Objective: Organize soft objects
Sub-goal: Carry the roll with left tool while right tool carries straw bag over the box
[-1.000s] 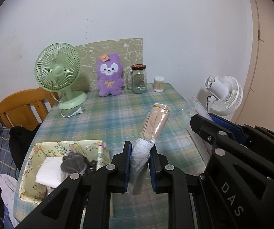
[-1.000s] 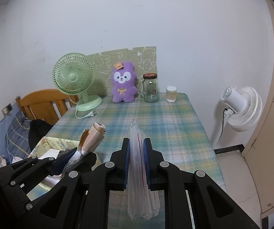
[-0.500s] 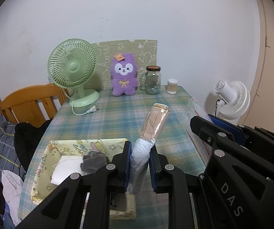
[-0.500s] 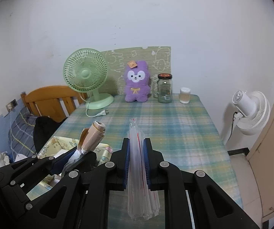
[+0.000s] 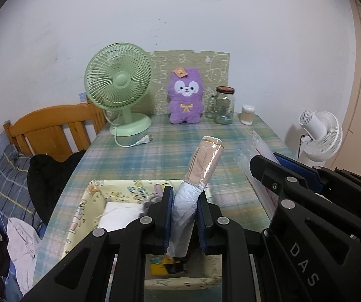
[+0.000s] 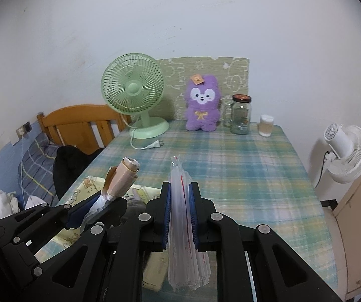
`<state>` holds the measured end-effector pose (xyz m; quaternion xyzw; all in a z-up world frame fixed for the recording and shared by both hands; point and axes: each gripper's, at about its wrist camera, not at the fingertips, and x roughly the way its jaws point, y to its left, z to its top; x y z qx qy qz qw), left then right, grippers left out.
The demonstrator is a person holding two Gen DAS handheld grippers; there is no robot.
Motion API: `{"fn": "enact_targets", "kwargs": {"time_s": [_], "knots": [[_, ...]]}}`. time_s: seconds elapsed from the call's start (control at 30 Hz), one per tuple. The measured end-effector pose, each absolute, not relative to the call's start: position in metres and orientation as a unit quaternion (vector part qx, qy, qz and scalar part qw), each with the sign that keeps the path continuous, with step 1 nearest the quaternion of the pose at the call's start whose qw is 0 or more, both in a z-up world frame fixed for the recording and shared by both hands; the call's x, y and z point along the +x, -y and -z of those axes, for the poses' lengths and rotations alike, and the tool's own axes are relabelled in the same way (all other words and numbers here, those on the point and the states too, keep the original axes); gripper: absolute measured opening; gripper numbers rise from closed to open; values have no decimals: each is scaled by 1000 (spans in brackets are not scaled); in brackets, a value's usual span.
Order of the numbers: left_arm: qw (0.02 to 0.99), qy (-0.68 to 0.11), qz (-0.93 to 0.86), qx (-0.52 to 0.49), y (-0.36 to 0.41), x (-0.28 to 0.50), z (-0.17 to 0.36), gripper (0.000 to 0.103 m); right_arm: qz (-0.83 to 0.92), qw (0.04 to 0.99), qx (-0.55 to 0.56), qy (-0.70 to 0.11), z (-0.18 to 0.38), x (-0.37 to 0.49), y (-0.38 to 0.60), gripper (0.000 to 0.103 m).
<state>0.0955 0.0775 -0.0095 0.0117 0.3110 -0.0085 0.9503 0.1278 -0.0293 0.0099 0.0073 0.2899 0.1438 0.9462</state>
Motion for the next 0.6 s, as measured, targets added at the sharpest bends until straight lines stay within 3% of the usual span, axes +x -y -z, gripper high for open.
{"fn": "enact_targets", "kwargs": {"time_s": [0.6], "knots": [[944, -331, -18, -6, -133, 108, 31, 16, -173, 932, -15, -319, 13, 148, -29, 17]]}}
